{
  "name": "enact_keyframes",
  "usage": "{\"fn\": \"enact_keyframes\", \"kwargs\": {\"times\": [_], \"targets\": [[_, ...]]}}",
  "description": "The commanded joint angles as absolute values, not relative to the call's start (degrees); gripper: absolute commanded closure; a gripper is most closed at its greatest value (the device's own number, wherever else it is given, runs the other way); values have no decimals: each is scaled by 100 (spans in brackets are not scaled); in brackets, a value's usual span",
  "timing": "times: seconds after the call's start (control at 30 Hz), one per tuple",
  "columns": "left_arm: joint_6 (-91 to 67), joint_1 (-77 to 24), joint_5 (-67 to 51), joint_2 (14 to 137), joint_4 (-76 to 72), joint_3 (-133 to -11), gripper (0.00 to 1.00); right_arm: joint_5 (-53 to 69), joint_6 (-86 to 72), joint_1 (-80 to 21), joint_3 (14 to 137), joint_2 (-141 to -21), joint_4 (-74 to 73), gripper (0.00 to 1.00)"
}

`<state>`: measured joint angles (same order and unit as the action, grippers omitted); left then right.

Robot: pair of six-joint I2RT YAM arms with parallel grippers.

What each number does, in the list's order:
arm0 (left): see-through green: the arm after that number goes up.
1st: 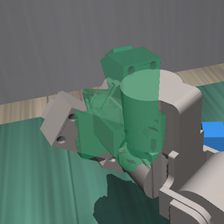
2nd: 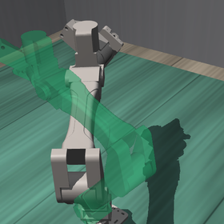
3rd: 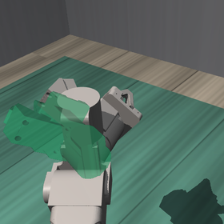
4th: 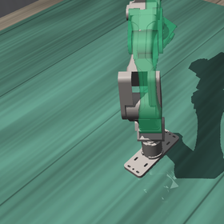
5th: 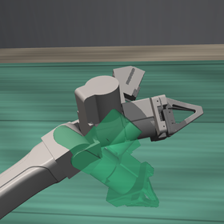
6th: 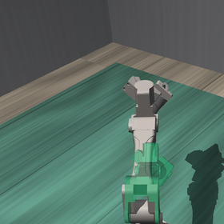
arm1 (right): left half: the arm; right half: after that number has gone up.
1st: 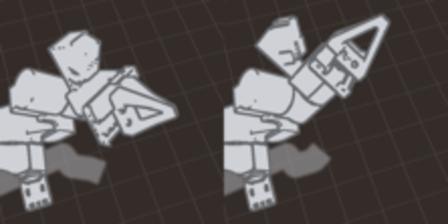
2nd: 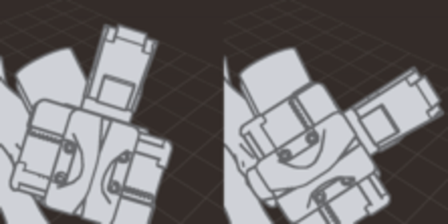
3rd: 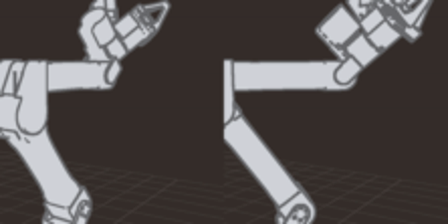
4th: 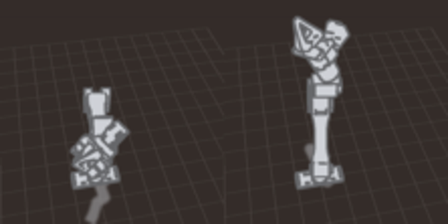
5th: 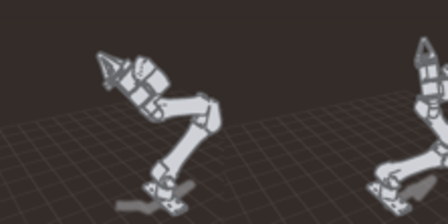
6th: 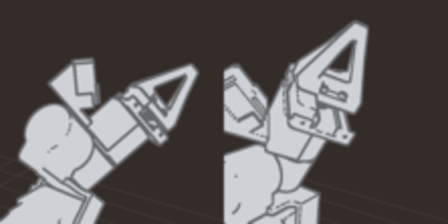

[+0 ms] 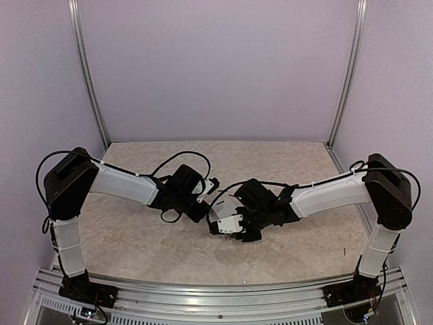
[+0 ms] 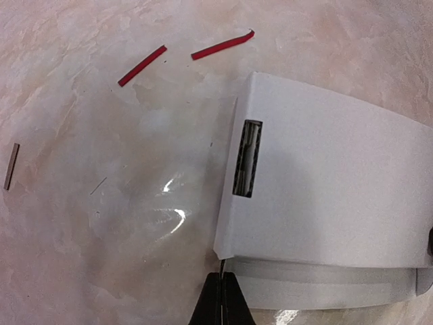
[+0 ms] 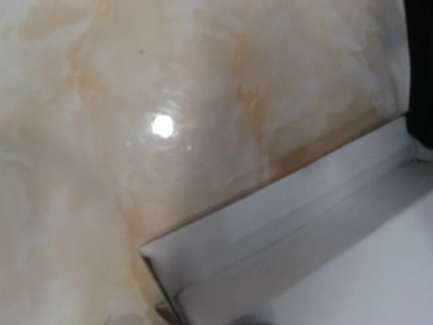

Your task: Fold the paper box

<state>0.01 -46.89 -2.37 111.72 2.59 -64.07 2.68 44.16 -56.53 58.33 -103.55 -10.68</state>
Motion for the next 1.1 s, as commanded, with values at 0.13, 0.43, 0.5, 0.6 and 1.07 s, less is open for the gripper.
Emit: {"fn": "enact_keyframes", "kwargs": {"times": [0.13,0.43,0.5,0.6,1.07], "targets": [[-223,-4703,-1191,11369,448,-6901,100,595,4456,-5748,5476,-10938,-1793,69],[-135,-4693,-1515,11379,958,-7362,100,530,4411,-5748,5510,-10943,-1797,69],[-156,-4693,-1543,11429,1076,-7453,100,478,4331,-5748,5557,-10942,-1806,69],[-180,-4699,-1592,11510,1263,-7586,100,497,4217,-5750,5628,-10891,-1867,70],[-246,-4720,-1733,11865,2130,-8481,100,556,4346,-5749,5564,-10887,-1847,70]]}}
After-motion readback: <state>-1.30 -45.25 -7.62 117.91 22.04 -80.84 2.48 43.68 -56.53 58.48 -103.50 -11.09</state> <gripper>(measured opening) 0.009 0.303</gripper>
